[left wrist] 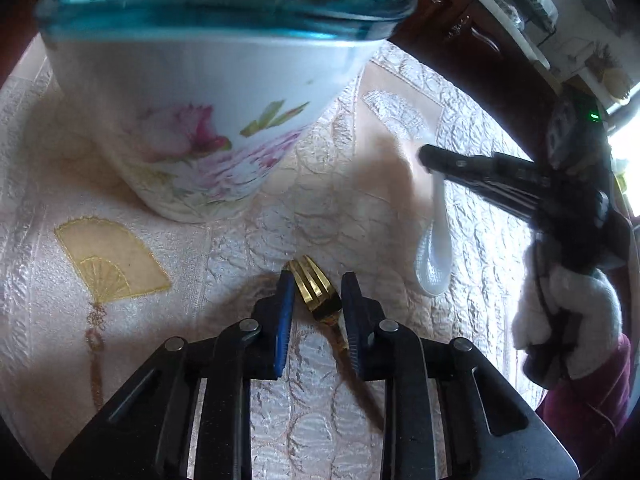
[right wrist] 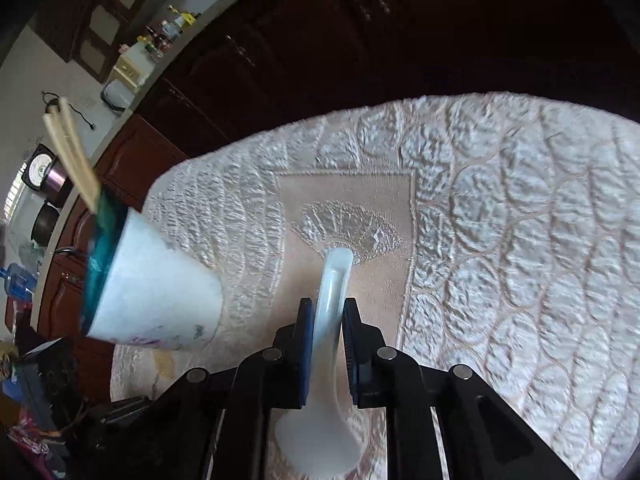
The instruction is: Organize utensils
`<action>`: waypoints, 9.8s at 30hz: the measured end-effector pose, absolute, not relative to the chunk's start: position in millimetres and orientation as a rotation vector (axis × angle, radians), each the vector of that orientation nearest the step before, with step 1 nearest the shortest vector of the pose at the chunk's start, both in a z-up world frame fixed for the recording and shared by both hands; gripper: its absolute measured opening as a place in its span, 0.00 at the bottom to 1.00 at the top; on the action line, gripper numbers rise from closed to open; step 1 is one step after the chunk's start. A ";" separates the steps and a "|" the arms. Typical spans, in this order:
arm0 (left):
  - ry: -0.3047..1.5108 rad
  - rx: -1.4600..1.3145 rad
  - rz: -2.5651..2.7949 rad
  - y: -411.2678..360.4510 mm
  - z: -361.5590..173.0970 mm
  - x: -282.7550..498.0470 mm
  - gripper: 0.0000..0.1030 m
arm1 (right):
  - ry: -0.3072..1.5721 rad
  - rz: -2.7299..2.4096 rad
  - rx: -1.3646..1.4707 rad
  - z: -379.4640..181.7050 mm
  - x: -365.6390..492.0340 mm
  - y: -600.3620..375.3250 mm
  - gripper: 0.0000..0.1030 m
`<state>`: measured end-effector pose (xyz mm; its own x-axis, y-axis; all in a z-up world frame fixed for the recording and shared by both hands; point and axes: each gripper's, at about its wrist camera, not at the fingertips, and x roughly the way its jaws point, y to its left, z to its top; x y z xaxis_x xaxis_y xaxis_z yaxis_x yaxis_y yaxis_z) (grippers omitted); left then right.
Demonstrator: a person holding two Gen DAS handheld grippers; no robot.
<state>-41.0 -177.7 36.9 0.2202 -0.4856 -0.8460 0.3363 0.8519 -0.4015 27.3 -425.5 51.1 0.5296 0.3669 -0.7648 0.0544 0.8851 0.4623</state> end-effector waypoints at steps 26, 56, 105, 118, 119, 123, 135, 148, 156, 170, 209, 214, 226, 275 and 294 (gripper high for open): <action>0.942 -0.131 -0.657 -100.7 178.6 -87.1 0.15 | 0.700 0.279 0.342 202.1 -61.9 -379.7 0.12; 0.786 -0.072 -0.499 -96.1 197.2 -2.1 0.15 | 0.697 0.287 0.109 185.4 46.0 -278.7 0.12; 0.893 -0.099 -0.528 -99.7 160.2 -5.3 0.22 | 0.839 0.417 -0.042 186.9 32.9 -283.6 0.12; 0.835 -0.146 -0.496 -67.8 181.3 -5.8 0.22 | 0.862 0.472 0.138 188.3 14.8 -279.8 0.12; 0.829 -0.146 -0.492 -64.3 183.0 -7.0 0.22 | 0.875 0.460 0.149 184.3 15.4 -277.2 0.12; 0.813 -0.139 -0.471 -52.8 186.1 -12.8 0.22 | 0.908 0.422 0.197 170.6 16.0 -271.2 0.12; 0.825 -0.172 -0.452 -36.7 181.6 -21.7 0.22 | 0.969 0.385 0.319 158.1 12.9 -273.6 0.12; 0.835 -0.158 -0.467 -40.5 180.2 -30.3 0.27 | 1.039 0.308 0.302 141.8 33.4 -273.8 0.34; 0.823 -0.131 -0.454 -48.3 180.3 -38.2 0.37 | 0.946 0.276 0.327 160.2 3.1 -298.6 0.35; 0.783 -0.024 -0.395 -73.7 190.9 -62.0 0.42 | 0.799 0.147 0.244 185.7 -45.4 -297.6 0.38; 0.709 0.029 -0.304 -69.8 208.3 -89.6 0.42 | 0.740 0.114 0.151 205.5 -59.4 -264.6 0.46; 0.705 0.037 -0.292 -70.8 208.6 -90.9 0.42 | 0.743 0.109 0.155 205.4 -58.3 -265.0 0.47; 0.695 0.062 -0.277 -76.0 207.4 -93.4 0.42 | 0.761 0.108 0.147 202.0 -54.2 -265.6 0.47; 0.682 0.073 -0.240 -75.1 207.6 -94.1 0.42 | 0.770 0.121 0.126 200.1 -46.2 -260.7 0.48; 0.678 0.072 -0.240 -76.4 208.8 -94.4 0.42 | 0.777 0.129 0.123 197.5 -44.5 -257.1 0.48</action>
<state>-94.4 -76.4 208.8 0.7521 -0.1965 -0.6291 0.2436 0.9698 -0.0118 -44.5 -257.1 197.5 0.7057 0.1611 -0.6900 -0.0705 0.9849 0.1579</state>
